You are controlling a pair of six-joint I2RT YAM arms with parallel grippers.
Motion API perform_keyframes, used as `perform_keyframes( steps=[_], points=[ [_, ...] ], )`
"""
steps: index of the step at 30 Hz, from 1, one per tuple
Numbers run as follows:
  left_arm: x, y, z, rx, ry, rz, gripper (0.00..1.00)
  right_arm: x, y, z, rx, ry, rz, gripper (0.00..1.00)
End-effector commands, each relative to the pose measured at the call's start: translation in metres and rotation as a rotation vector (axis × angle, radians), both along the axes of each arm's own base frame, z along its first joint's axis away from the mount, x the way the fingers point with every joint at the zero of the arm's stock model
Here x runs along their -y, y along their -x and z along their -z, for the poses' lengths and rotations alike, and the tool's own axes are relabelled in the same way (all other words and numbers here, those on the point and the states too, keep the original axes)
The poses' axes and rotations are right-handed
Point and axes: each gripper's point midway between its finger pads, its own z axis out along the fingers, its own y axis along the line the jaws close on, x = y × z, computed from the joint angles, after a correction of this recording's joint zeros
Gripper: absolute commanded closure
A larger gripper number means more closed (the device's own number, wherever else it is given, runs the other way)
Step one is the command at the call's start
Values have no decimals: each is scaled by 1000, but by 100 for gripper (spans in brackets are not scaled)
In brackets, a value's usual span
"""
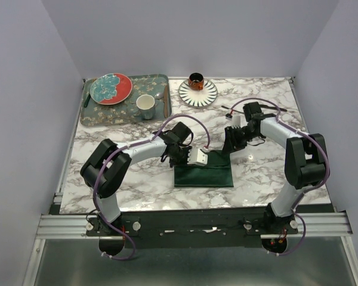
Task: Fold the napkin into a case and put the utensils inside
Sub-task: Fold the lower triangle-folded napkin at the center of the board.
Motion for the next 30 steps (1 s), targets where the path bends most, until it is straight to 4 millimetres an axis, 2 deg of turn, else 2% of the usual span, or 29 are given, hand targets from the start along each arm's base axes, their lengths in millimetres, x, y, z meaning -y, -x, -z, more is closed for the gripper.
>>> perform_keyframes(
  steps=[1, 6, 7, 8, 11, 16, 24, 27, 30],
  points=[
    [1, 3, -8, 19, 5, -5, 100, 4, 1, 4, -60, 32, 29, 62],
    [2, 3, -10, 16, 8, -14, 100, 8, 3, 6, -76, 56, 30, 63],
    [2, 4, -10, 16, 6, -13, 100, 7, 4, 5, -76, 50, 26, 68],
    [2, 3, -11, 17, 6, -15, 100, 6, 4, 4, -73, 42, 23, 83],
    [1, 4, -10, 13, -2, -22, 100, 4, 7, -1, -74, 26, 5, 99],
    [0, 6, -9, -8, -11, -51, 100, 16, 13, 0, -57, 90, -56, 99],
    [-1, 14, -7, -43, -29, -106, 100, 30, 26, 37, -152, 176, -95, 99],
    [-2, 18, -6, -65, -30, -132, 100, 33, 25, 42, -157, 198, -92, 99],
    [-4, 21, -12, -89, -9, -181, 88, 36, 25, 47, -162, 221, -94, 99]
  ],
)
